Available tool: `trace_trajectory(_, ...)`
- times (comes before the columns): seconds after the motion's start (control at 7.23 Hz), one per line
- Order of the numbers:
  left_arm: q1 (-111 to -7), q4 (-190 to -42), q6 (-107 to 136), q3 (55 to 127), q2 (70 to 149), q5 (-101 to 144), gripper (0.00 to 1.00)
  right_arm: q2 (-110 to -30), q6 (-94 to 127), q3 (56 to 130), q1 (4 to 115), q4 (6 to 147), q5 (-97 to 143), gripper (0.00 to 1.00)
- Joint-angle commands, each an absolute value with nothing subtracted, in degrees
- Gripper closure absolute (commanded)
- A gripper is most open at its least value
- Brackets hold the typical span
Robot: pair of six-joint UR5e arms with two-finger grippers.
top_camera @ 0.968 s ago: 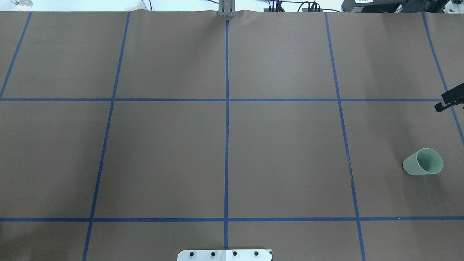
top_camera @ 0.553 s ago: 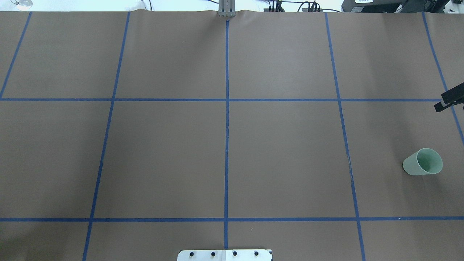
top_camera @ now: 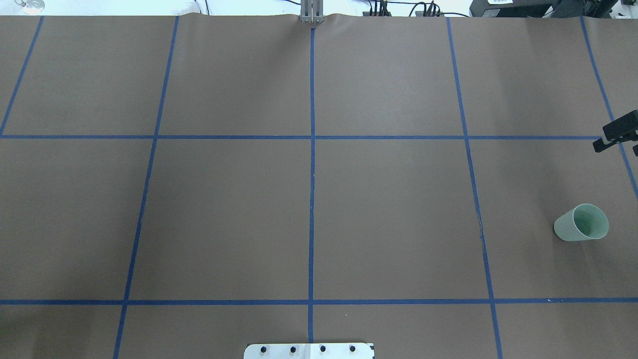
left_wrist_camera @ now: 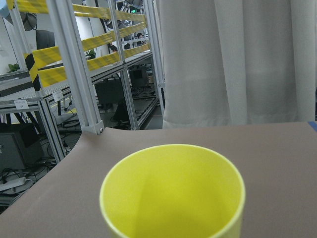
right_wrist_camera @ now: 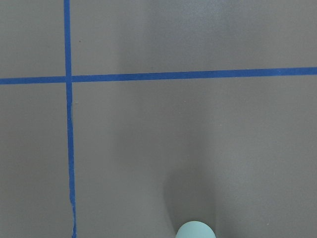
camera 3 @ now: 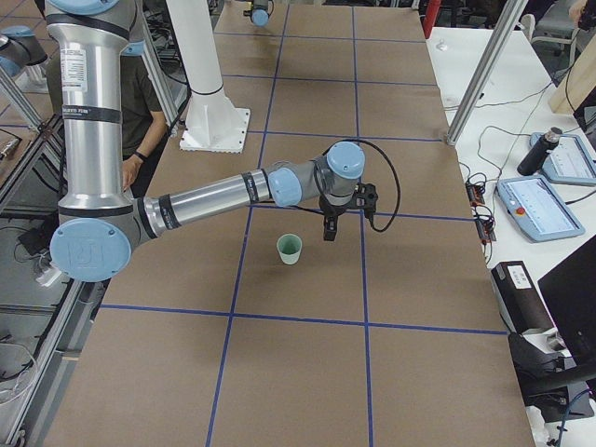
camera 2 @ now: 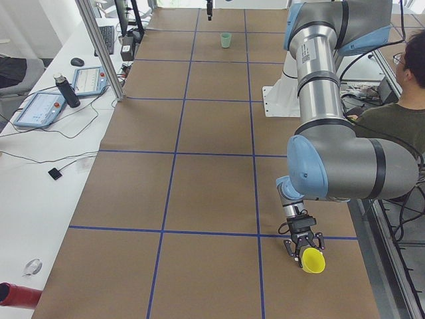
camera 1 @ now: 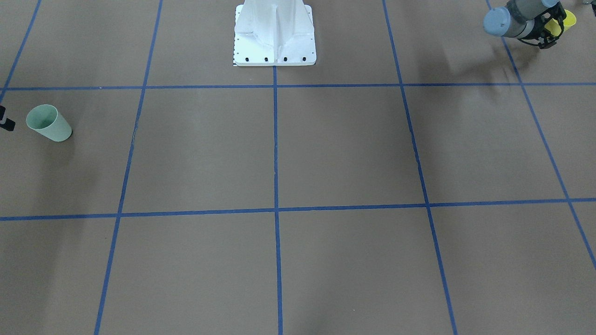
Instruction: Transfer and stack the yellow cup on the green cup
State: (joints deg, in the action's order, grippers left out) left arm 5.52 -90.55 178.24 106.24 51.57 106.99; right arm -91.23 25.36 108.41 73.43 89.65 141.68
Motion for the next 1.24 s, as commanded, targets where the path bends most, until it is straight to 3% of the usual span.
trace_trajectory(0.0, 4.0, -91.3, 169.6, 108.9, 48.0, 106.9, 0.95, -91.1, 27.0, 108.5, 73.0, 89.6, 141.7, 0.01)
trace_trajectory(0.69, -10.4, -90.5, 150.4, 109.9, 50.7, 97.6, 0.94, -89.7, 28.0, 107.9, 72.4, 89.6, 141.6, 0.01)
trace_trajectory(1.11, -33.1, -80.6, 128.7, 109.5, 68.0, 85.6, 0.94, -88.9, 28.4, 107.4, 72.3, 89.7, 141.5, 0.01)
